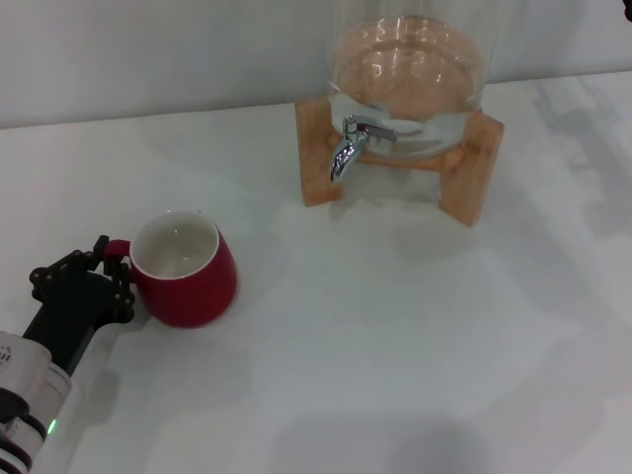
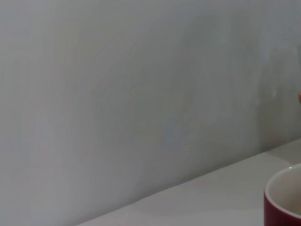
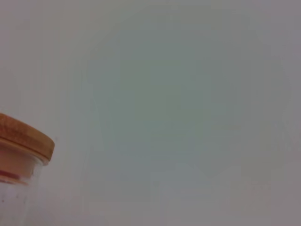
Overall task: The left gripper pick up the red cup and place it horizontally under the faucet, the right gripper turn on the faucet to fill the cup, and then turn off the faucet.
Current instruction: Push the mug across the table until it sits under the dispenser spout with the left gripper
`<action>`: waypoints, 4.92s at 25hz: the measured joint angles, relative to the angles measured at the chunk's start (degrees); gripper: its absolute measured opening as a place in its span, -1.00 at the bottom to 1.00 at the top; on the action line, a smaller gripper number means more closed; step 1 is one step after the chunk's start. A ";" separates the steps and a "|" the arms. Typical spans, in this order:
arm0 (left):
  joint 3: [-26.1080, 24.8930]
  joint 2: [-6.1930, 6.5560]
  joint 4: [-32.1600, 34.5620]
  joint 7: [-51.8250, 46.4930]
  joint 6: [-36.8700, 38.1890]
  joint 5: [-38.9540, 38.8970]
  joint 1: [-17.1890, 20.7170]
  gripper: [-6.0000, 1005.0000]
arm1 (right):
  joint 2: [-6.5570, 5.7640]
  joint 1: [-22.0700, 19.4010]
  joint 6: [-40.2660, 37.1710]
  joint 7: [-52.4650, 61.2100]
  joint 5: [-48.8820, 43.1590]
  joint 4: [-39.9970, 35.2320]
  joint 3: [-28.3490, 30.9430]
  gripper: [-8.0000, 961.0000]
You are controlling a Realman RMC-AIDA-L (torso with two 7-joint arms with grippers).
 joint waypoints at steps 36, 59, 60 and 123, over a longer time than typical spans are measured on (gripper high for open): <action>1.84 0.44 3.14 -2.67 12.56 2.22 -13.69 -0.79 | 0.62 -0.18 4.38 0.62 -0.08 0.59 -4.38 0.32; 2.10 0.53 6.16 -2.76 21.35 2.29 -17.73 -0.79 | 0.51 0.18 4.48 0.33 -0.18 0.58 -6.33 0.32; 2.09 0.55 6.20 -2.76 21.45 2.33 -17.85 -0.79 | 0.53 0.20 4.48 0.27 -0.18 0.58 -6.48 0.32; -0.81 0.26 8.42 -1.33 29.47 2.71 -19.44 -0.55 | 0.54 -1.15 5.23 0.47 -0.17 1.29 -11.34 0.32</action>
